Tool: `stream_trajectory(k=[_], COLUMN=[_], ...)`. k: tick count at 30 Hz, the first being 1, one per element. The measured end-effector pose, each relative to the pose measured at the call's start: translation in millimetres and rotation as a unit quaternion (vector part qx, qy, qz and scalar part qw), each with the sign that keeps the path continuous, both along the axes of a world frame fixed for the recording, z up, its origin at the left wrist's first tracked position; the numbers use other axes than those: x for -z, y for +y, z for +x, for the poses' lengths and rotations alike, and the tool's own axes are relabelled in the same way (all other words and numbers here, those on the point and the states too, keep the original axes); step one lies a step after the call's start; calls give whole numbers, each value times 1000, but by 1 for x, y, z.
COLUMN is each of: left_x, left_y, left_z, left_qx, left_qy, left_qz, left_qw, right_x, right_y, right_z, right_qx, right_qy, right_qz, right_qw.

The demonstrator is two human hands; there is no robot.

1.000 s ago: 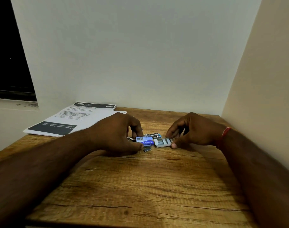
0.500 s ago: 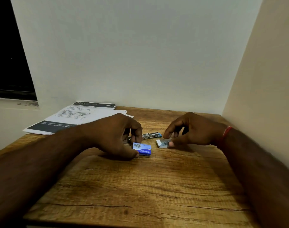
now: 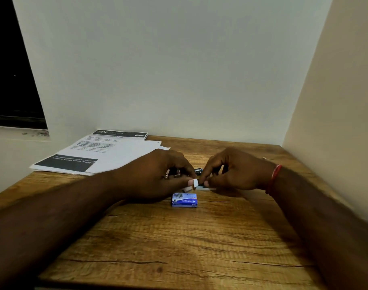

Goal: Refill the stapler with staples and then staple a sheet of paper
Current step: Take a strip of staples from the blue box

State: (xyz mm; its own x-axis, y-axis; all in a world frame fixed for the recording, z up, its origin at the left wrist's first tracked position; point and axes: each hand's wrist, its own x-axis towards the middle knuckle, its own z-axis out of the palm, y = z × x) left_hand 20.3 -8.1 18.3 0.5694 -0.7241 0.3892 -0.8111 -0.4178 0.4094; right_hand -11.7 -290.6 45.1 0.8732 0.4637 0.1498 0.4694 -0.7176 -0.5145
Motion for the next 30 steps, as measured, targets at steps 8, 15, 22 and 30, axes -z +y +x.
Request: stream_trajectory(k=[8,15,22,30], left_x=[6,4,-1,0], left_y=[-1,1,7,6], left_z=[8,10,15,14], left_qx=[2,3,21,16], left_qy=[-54,-59,-48,-22], left_qz=[60,59,29,22], left_qw=[997,996,998,999], right_x=[6,5,4,4], right_y=[5,5,7,13], right_z=[2,2,2,-2], right_qx=[-15,-11,-11,-21], right_qy=[-3,6,4,-22], right_qz=[2,-11,-16,-2], right_qw=[1000,1000,1000,1000])
